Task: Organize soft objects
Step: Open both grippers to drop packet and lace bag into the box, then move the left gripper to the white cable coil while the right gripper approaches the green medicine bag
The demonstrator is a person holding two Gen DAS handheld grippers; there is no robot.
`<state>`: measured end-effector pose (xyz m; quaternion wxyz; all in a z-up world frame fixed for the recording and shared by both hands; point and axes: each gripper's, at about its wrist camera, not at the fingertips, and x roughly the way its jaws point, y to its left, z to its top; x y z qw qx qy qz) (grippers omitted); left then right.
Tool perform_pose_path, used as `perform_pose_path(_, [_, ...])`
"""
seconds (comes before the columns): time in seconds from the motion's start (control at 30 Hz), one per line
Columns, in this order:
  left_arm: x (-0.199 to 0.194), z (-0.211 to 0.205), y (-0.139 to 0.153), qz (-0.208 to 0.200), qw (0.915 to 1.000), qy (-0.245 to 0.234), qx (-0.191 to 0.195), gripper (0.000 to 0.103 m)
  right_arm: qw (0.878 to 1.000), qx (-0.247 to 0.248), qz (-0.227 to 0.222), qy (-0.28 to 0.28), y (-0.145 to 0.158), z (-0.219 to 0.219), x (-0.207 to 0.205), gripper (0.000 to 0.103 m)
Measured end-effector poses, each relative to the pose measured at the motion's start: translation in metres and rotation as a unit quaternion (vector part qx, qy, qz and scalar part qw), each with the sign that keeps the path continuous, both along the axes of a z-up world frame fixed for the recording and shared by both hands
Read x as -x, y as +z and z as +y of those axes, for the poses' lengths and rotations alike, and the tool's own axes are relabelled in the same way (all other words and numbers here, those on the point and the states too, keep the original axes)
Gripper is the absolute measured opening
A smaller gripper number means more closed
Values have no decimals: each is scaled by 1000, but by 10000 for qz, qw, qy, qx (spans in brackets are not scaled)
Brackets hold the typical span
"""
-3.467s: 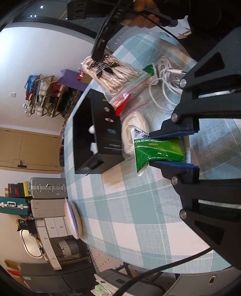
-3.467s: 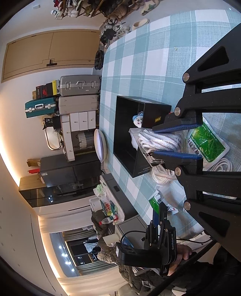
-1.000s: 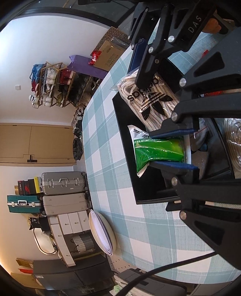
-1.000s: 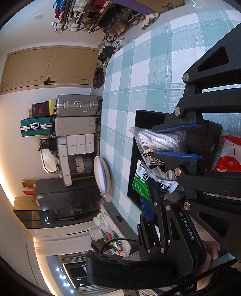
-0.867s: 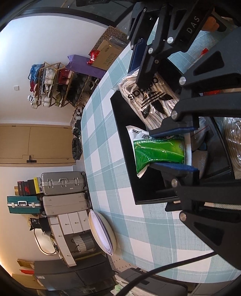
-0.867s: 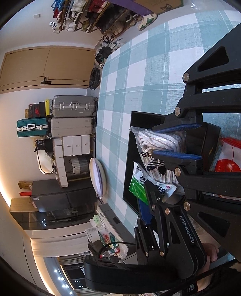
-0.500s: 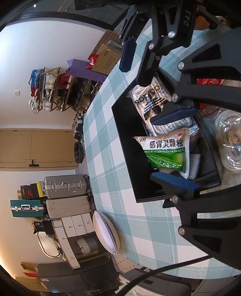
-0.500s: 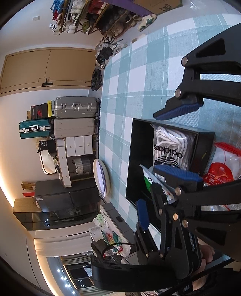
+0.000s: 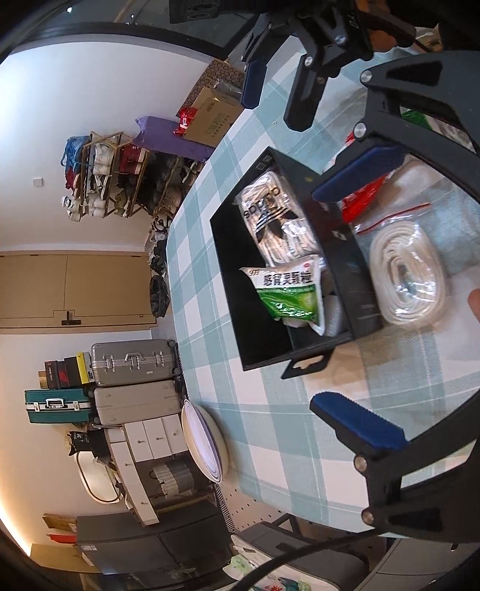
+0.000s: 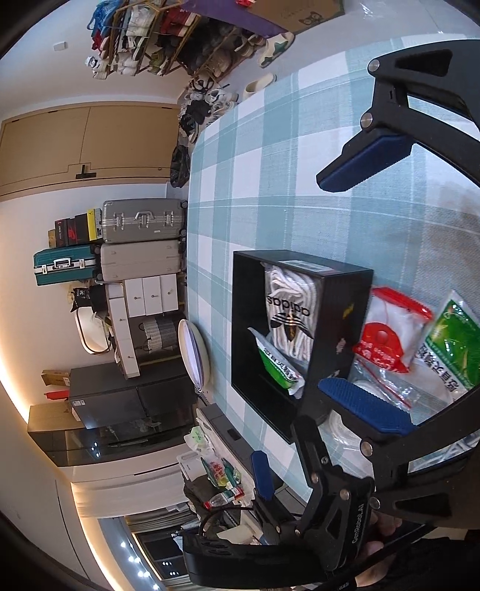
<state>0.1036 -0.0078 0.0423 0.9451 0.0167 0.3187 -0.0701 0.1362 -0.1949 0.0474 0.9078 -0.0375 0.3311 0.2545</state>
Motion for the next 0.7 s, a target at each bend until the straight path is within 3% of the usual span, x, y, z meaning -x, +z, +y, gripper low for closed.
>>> perform_pose_path(0.7, [59,8,-8,-1,9999,-36,109,103,9987,268,432,14,-19,-9,47,102])
